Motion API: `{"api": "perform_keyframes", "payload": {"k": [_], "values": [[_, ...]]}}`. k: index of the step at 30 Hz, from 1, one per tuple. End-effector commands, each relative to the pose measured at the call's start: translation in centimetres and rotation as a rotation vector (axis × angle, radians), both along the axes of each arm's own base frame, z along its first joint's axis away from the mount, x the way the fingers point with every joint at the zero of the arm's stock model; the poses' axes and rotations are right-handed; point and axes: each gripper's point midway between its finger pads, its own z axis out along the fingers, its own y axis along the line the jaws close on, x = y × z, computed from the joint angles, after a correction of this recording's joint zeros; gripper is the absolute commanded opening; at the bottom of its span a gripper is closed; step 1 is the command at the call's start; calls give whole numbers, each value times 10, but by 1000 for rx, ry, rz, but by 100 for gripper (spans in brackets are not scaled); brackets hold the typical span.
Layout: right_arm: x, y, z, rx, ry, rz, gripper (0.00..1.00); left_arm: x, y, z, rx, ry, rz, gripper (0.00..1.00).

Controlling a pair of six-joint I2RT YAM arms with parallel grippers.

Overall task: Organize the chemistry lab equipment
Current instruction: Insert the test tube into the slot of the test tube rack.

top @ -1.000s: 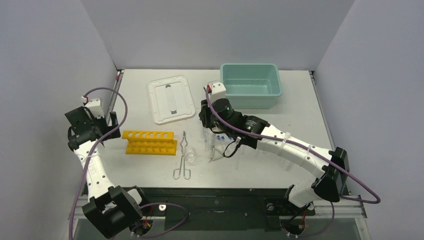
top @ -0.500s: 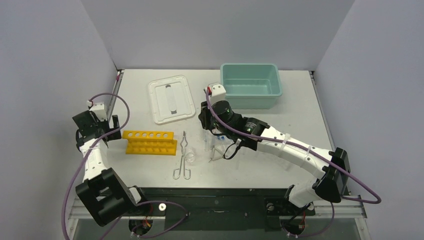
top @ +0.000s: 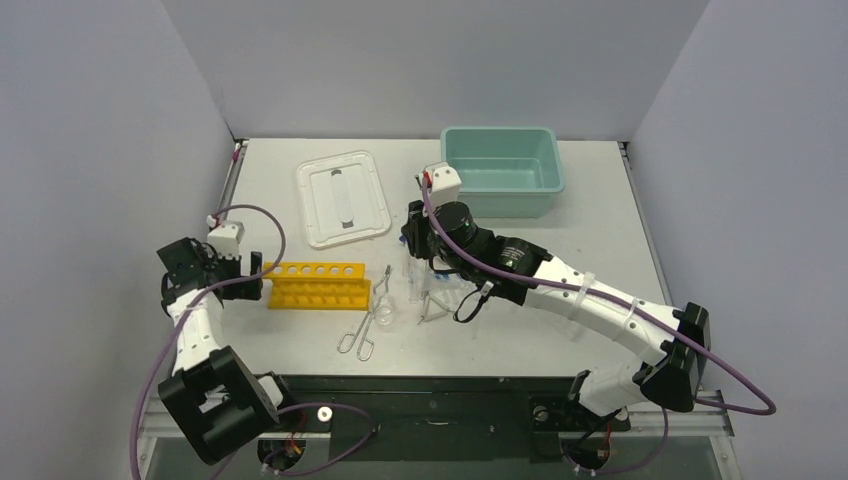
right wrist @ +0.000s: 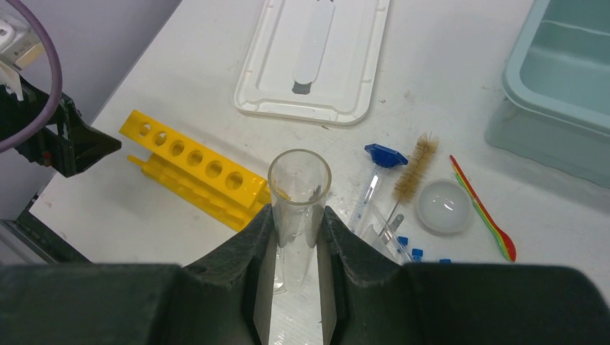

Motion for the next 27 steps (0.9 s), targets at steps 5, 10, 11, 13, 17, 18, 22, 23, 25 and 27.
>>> {"api": "perform_keyframes", "payload": {"k": [5, 10, 11, 13, 17, 18, 22, 23, 25, 27], "values": [[6, 4, 12, 13, -24, -2, 0, -33, -62, 16, -39, -18, -374, 100], [8, 8, 14, 14, -24, 4, 0, -56, -82, 18, -98, 58, -486, 100], [7, 9, 13, 16, -22, 7, 0, -57, -81, 22, -96, 63, -486, 100], [7, 12, 11, 24, -17, 11, 0, -55, -77, 31, -91, 62, -473, 100], [7, 18, 8, 27, -16, 18, 0, -45, -73, 56, -85, 16, -449, 100], [7, 19, 6, 26, -15, 18, 0, -42, -72, 62, -85, 3, -445, 100], [6, 21, 1, 25, -12, 23, 0, -28, -68, 69, -64, -59, -410, 100], [7, 20, 2, 28, -14, 21, 0, -27, -65, 65, -53, -60, -392, 100], [6, 19, 0, 29, -14, 20, 0, -17, -55, 66, -32, -93, -323, 100], [5, 19, -2, 31, -12, 22, 0, -4, -40, 69, -3, -130, -239, 100]]}}
